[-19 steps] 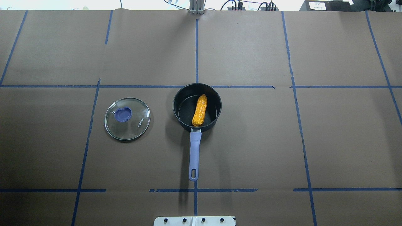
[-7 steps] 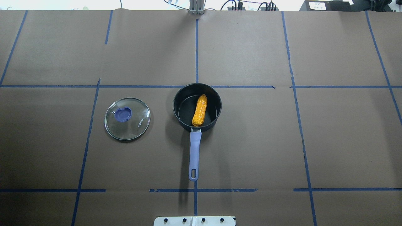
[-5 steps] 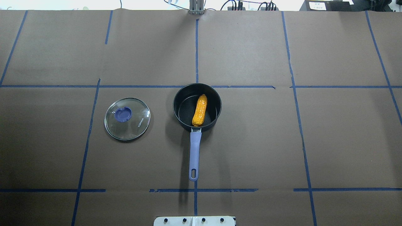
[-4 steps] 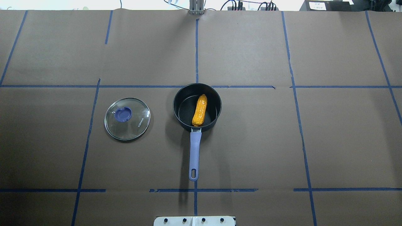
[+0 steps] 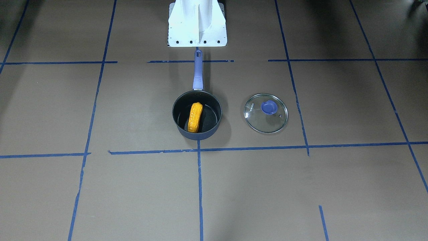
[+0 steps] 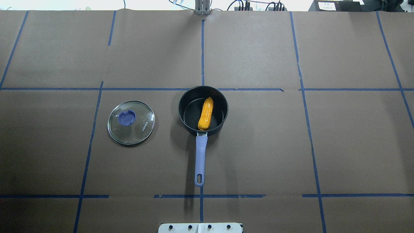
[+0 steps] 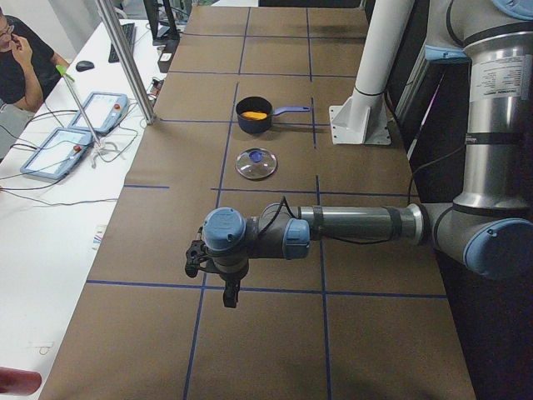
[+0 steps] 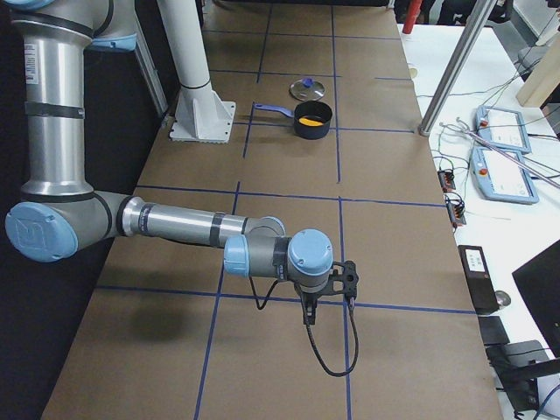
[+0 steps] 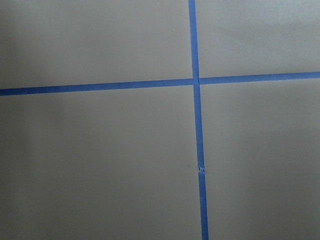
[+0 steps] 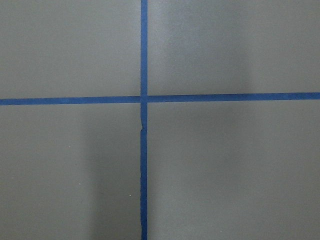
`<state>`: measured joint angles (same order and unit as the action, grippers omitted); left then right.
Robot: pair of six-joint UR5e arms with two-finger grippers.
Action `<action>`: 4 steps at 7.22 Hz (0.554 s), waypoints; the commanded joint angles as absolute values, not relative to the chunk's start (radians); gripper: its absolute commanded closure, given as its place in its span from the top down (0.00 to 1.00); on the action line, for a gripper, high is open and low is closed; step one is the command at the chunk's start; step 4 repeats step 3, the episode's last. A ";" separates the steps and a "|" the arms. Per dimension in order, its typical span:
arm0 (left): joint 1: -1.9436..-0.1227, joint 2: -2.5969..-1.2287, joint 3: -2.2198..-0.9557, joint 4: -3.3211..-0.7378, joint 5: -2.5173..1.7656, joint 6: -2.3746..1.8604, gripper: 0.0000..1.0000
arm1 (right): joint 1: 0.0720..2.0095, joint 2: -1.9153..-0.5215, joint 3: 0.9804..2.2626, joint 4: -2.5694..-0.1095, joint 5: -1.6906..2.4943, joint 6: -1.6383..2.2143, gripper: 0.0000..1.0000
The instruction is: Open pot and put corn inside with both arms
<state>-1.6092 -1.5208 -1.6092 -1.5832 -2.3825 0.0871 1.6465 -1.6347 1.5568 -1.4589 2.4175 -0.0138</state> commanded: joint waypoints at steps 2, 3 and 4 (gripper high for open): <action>-1.609 -1.520 -1.609 -1.583 -2.382 0.087 1.00 | 1.646 -1.635 1.562 -1.459 2.416 -0.014 1.00; -1.609 -1.520 -1.609 -1.585 -2.382 0.087 1.00 | 1.646 -1.634 1.563 -1.459 2.416 -0.014 1.00; -1.609 -1.520 -1.609 -1.585 -2.382 0.087 1.00 | 1.646 -1.634 1.563 -1.459 2.416 -0.014 1.00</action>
